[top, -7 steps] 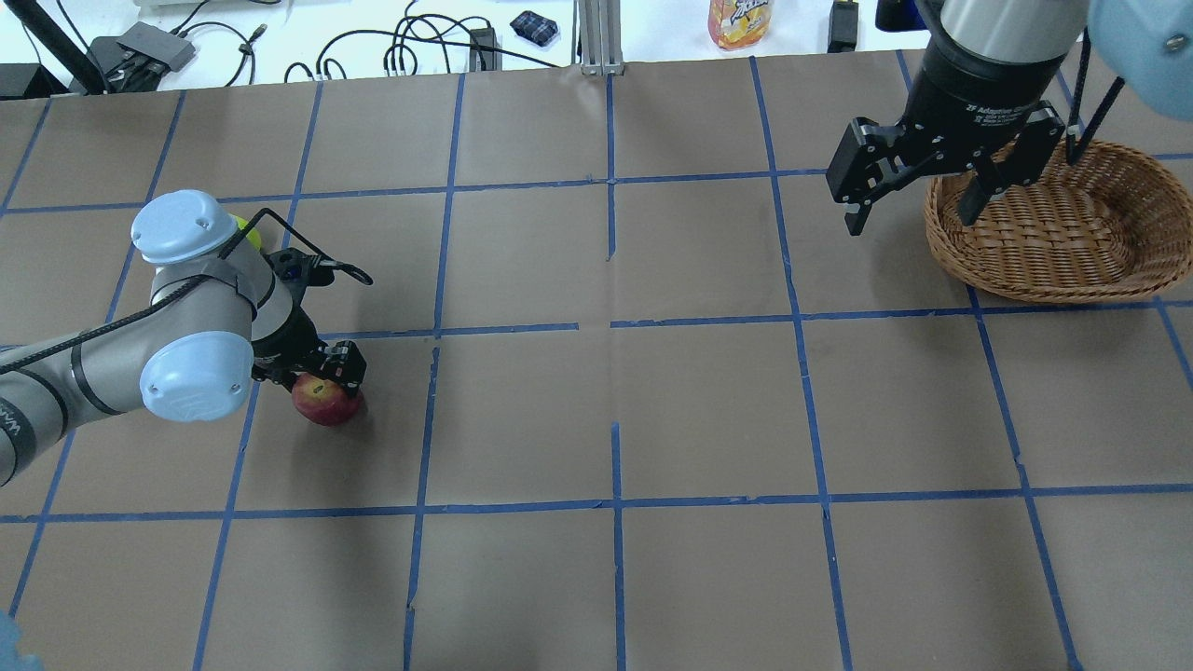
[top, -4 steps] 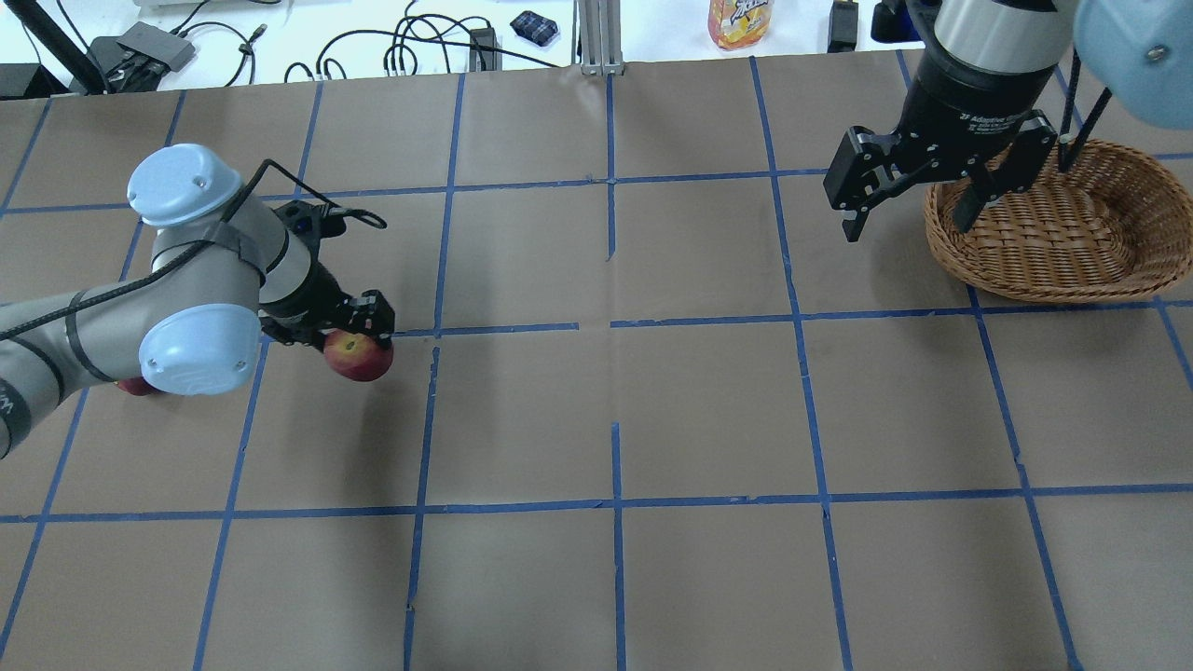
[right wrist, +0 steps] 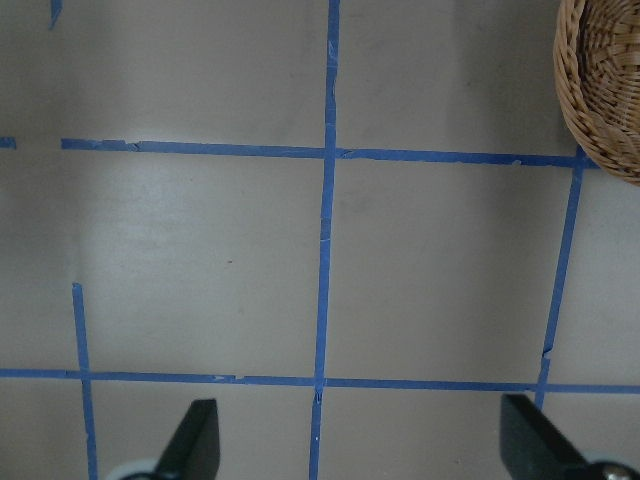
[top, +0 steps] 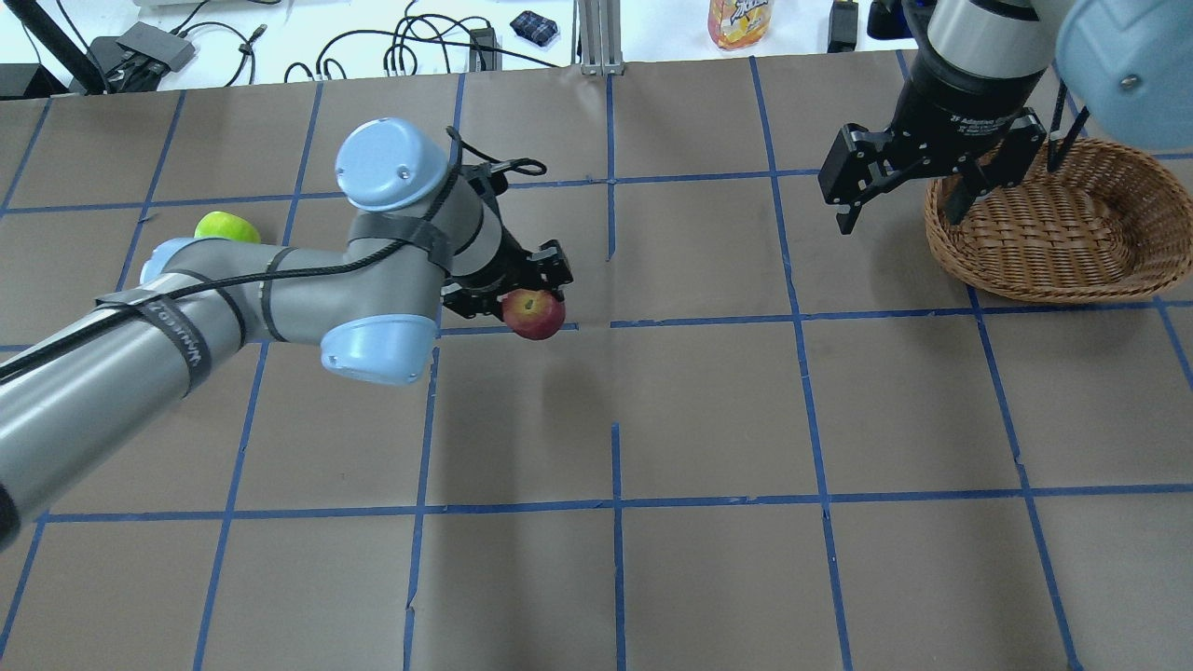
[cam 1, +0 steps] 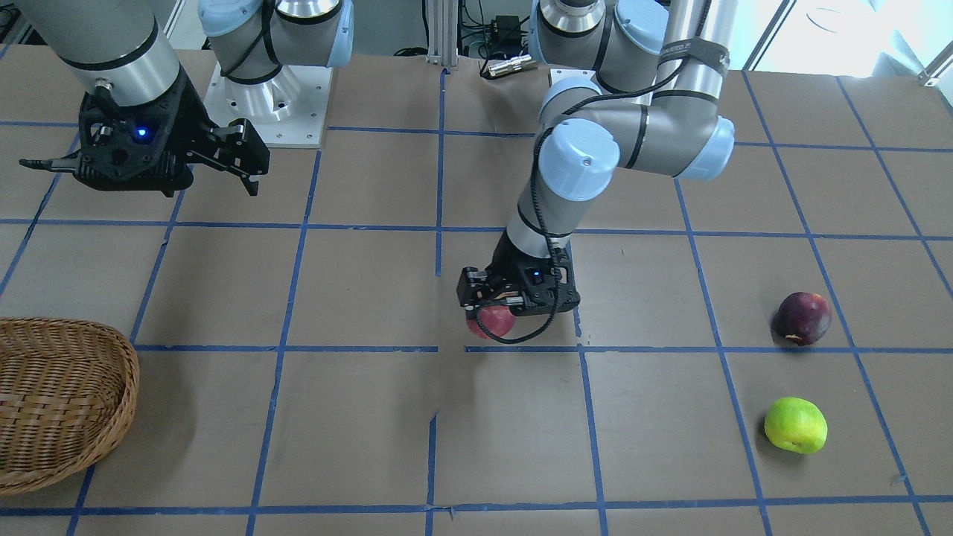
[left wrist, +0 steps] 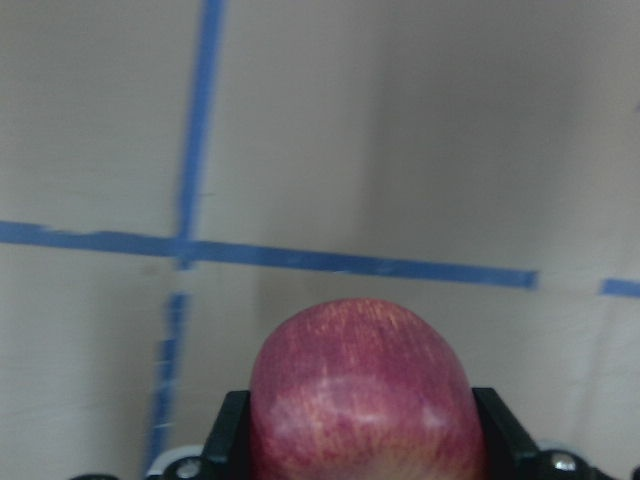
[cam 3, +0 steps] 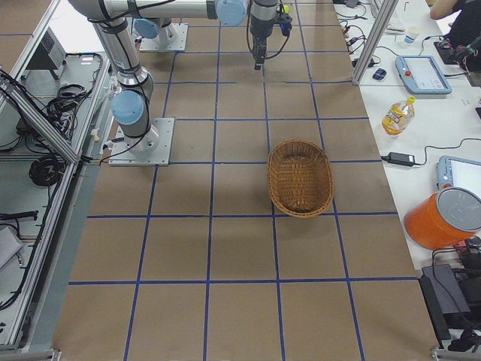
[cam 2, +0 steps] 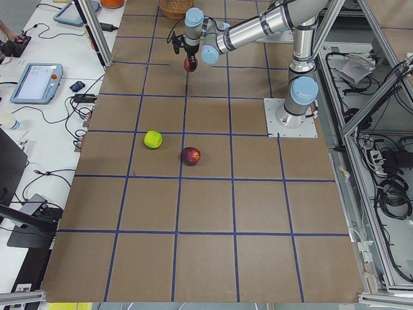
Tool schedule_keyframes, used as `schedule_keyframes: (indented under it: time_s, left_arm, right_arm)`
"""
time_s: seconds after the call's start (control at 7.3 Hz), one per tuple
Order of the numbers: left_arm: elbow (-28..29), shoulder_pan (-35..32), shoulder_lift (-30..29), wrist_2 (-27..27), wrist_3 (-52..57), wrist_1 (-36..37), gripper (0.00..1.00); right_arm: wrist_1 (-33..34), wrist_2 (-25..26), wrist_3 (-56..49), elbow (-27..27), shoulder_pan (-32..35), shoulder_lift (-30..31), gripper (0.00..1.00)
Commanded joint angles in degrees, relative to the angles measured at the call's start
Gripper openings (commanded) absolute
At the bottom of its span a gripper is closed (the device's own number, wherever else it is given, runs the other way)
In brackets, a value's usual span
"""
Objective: Put all apples into basket
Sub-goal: 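Carry the bright red apple with the left gripper to table center, release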
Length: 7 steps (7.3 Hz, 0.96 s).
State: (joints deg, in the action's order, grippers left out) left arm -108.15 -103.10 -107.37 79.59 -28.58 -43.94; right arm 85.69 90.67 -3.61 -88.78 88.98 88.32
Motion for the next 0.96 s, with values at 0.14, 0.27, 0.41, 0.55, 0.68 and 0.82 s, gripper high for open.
schedule_keyframes:
  time_s: [0.14,0.27,0.41,0.55,0.68,0.82]
  left_arm:
    - [2.68,-5.01,-7.56,0.48,-6.58,4.2,0.0]
    - [2.68,-5.18,-8.8,0.74,-6.75,8.04,0.99]
    - [2.07,-4.83,-5.86,3.79,-2.75,9.3,1.0]
    - [2.06,-3.35,-3.57,6.6,7.12,8.36,1.0]
    - [2.06,-0.12,-0.85,7.33,8.79,5.21,1.0]
    - [3.19,5.83,1.88,8.55,18.55,-1.34,1.0]
  right_arm:
    - [1.66,-0.5,0.18,-0.34,-0.12,0.63,1.0]
    - [1.76,-0.41,0.18,-1.21,0.14,0.98,1.0]
    - [2.55,-0.67,0.0,-1.31,0.31,0.55,1.0]
    - [2.9,-0.67,-0.17,-1.74,0.32,-0.42,1.0]
    - [7.17,-0.67,0.44,-1.75,0.49,-3.73,1.0]
    - [10.87,-0.67,4.71,-1.31,1.8,-7.07,1.0]
